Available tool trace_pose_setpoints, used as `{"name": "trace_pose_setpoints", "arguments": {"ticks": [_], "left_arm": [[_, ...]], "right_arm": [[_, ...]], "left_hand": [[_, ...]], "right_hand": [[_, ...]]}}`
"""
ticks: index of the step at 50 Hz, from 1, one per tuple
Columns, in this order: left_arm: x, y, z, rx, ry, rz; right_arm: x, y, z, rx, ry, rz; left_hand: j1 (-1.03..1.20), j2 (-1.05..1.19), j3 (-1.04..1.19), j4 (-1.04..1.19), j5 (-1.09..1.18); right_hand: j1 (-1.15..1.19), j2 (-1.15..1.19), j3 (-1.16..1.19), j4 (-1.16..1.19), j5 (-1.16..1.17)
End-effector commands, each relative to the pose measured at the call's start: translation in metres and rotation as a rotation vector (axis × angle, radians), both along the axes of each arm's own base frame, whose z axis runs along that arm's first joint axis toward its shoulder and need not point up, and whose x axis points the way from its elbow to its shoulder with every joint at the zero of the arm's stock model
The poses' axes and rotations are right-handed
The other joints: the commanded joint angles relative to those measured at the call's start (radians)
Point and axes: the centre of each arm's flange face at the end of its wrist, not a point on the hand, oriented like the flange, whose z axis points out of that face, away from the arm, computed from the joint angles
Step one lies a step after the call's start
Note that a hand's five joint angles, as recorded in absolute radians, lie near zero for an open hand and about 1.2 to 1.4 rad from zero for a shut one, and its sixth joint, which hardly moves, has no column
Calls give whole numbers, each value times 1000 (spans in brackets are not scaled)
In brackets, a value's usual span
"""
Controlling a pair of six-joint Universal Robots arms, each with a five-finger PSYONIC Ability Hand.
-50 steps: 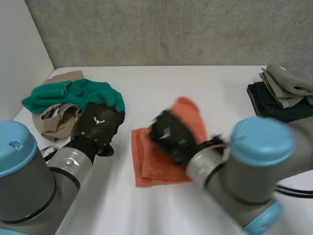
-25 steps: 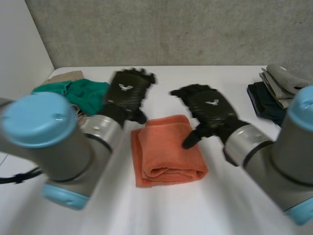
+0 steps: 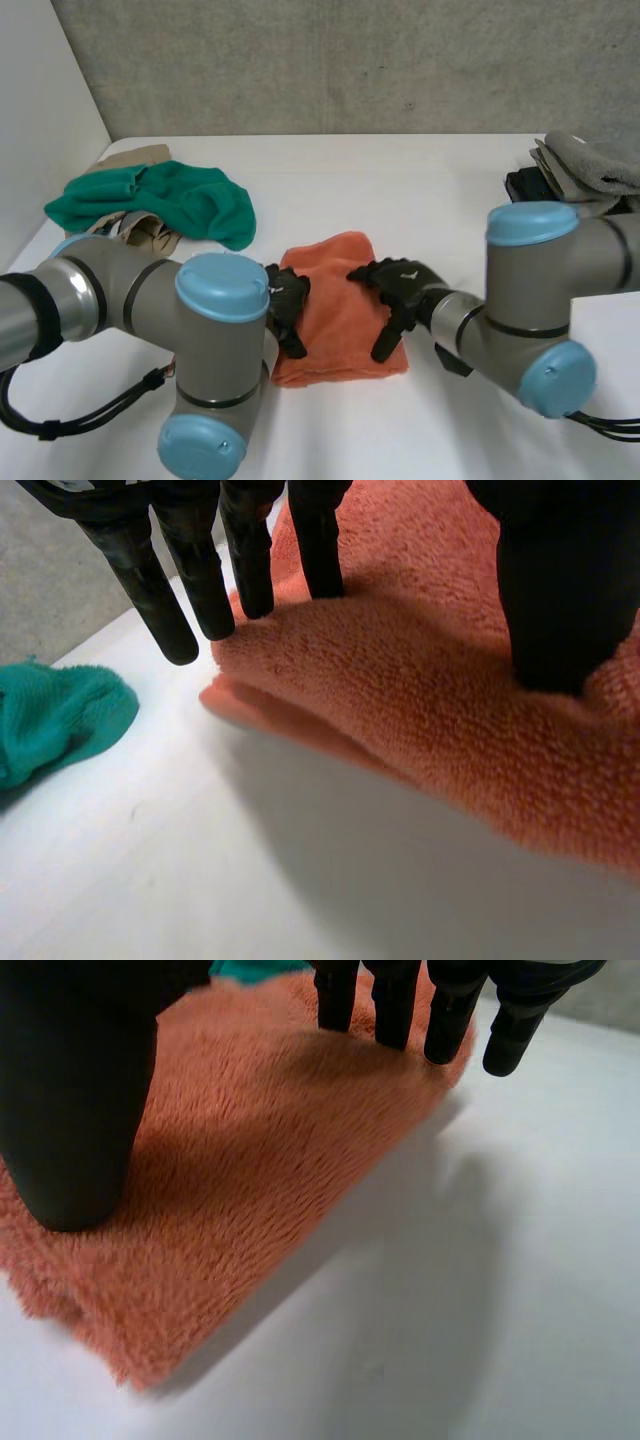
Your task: Fold the laundry.
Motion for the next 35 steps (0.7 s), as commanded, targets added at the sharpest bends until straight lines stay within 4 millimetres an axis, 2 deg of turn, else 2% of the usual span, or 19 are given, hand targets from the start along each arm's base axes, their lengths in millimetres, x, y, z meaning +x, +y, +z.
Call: {"name": "trace_pose_setpoints", "arguments": {"ticks": [1, 4, 5, 6, 8, 10, 12, 13, 14, 18, 22, 28, 35], "left_arm": [[5, 8, -4, -13, -83, -45], [4, 5, 13, -49, -50, -40], [4, 4, 20, -63, -35, -39], [4, 2, 35, -93, -3, -38], [5, -4, 51, -127, 32, -31], [7, -13, 73, -176, 88, -40], [7, -17, 87, -202, 126, -70], [6, -18, 93, -213, 144, -90], [4, -19, 105, -230, 179, -140], [-3, -15, 124, -236, 244, -297], [-9, -10, 130, -204, 292, -428], [-11, -8, 136, -142, 339, -478], [-11, -9, 137, -137, 349, -475]], "right_arm": [[2, -5, -1, -113, 112, 28], [-1, -7, 13, -171, 124, 1], [-3, -6, 25, -208, 121, -13], [-3, -5, 29, -223, 118, -16], [-3, 0, 38, -251, 104, -14], [0, 13, 48, -302, 84, 12], [3, 24, 54, -346, 73, 33], [5, 36, 55, -384, 73, 58], [6, 41, 54, -401, 77, 70], [6, 67, 34, -445, 112, 136], [7, 83, 17, -460, 129, 179], [11, 81, -10, -450, 141, 188], [21, 66, -23, -531, 104, 167]], "left_hand": [[-71, -17, -18, -9, -37], [-74, -20, -21, -12, -40], [-76, -23, -24, -15, -43], [-79, -26, -27, -18, -46], [-85, -32, -33, -24, -52], [-132, -78, -79, -71, -99], [-138, -85, -86, -77, -105], [-138, -85, -86, -77, -105], [-156, -102, -103, -94, -122], [-176, -123, -124, -115, -143], [-203, -149, -150, -141, -170], [-203, -149, -150, -141, -170], [-203, -149, -150, -141, -170]], "right_hand": [[-42, -20, -30, -31, -48], [-42, -20, -30, -31, -48], [-42, -20, -30, -31, -48], [-42, -20, -30, -31, -48], [-42, -20, -30, -31, -48], [-42, -20, -30, -31, -48], [-42, -20, -30, -31, -48], [-42, -20, -30, -31, -48], [-42, -20, -30, -31, -48], [-42, -20, -30, -31, -48], [-42, -20, -30, -31, -48], [-42, -20, -30, -31, -48], [-42, -20, -30, -31, -48]]}}
